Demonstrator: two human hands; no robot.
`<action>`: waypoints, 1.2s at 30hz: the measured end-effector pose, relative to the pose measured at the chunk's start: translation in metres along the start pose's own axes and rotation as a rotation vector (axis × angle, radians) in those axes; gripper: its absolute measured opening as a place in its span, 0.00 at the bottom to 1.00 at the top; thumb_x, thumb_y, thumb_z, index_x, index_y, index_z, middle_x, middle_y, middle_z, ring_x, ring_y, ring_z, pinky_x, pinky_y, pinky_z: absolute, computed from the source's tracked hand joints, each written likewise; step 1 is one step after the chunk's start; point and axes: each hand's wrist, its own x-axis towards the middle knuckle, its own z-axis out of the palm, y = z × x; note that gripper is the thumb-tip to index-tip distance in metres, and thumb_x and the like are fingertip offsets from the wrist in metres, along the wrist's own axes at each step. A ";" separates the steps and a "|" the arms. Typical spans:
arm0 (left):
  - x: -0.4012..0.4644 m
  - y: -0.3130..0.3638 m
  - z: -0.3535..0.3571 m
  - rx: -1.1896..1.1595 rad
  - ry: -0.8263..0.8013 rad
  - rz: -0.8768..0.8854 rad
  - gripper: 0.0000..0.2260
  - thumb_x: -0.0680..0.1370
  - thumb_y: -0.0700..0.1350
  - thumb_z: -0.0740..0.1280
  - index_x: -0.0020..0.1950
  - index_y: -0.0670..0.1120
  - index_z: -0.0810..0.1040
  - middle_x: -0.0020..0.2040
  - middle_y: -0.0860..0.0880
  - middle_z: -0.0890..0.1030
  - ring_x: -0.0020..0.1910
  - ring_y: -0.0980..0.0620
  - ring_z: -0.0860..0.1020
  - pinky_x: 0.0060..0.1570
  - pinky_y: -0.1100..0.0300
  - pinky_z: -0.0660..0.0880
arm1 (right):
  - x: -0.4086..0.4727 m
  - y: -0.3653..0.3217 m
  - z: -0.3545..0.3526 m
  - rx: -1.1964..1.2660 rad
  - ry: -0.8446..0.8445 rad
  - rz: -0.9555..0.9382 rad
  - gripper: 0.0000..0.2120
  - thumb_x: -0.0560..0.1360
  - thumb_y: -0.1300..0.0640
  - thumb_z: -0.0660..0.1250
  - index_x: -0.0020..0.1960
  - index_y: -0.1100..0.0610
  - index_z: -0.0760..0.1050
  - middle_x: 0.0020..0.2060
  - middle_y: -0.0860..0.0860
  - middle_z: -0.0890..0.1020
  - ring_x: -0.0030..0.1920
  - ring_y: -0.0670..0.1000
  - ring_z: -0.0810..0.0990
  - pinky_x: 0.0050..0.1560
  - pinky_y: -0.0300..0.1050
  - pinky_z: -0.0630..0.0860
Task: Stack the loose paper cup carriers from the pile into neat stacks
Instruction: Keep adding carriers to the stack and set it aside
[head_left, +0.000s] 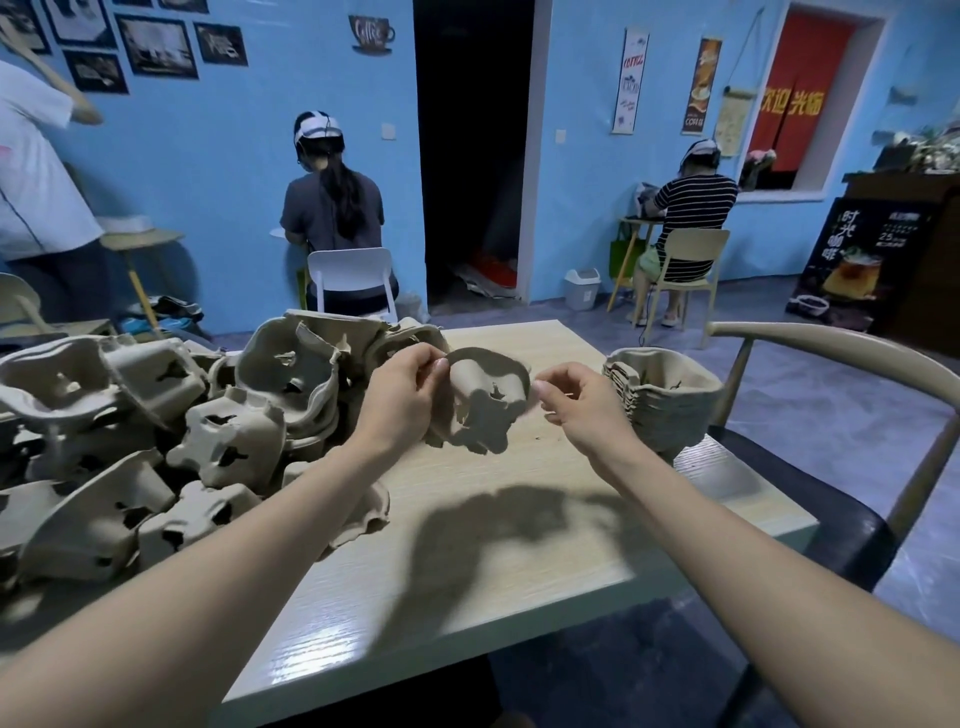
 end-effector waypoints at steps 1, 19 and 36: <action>0.001 0.002 0.001 0.063 0.027 0.046 0.07 0.80 0.42 0.61 0.46 0.42 0.77 0.41 0.47 0.79 0.40 0.50 0.75 0.40 0.60 0.73 | 0.000 -0.004 0.001 -0.010 0.004 0.003 0.10 0.77 0.62 0.65 0.38 0.53 0.74 0.34 0.50 0.77 0.35 0.47 0.74 0.38 0.39 0.73; 0.002 0.034 0.024 0.407 -0.147 0.615 0.13 0.77 0.54 0.63 0.47 0.46 0.80 0.46 0.49 0.78 0.43 0.47 0.75 0.40 0.55 0.73 | 0.018 -0.046 -0.020 0.165 0.093 0.431 0.08 0.71 0.69 0.64 0.34 0.62 0.71 0.26 0.54 0.73 0.25 0.49 0.71 0.21 0.34 0.71; 0.037 0.103 0.093 -0.561 -0.280 -0.394 0.05 0.78 0.40 0.65 0.47 0.38 0.77 0.35 0.47 0.76 0.31 0.55 0.73 0.31 0.69 0.74 | 0.046 -0.022 -0.125 0.019 0.367 0.290 0.12 0.73 0.67 0.66 0.32 0.58 0.74 0.30 0.54 0.76 0.32 0.50 0.73 0.36 0.45 0.71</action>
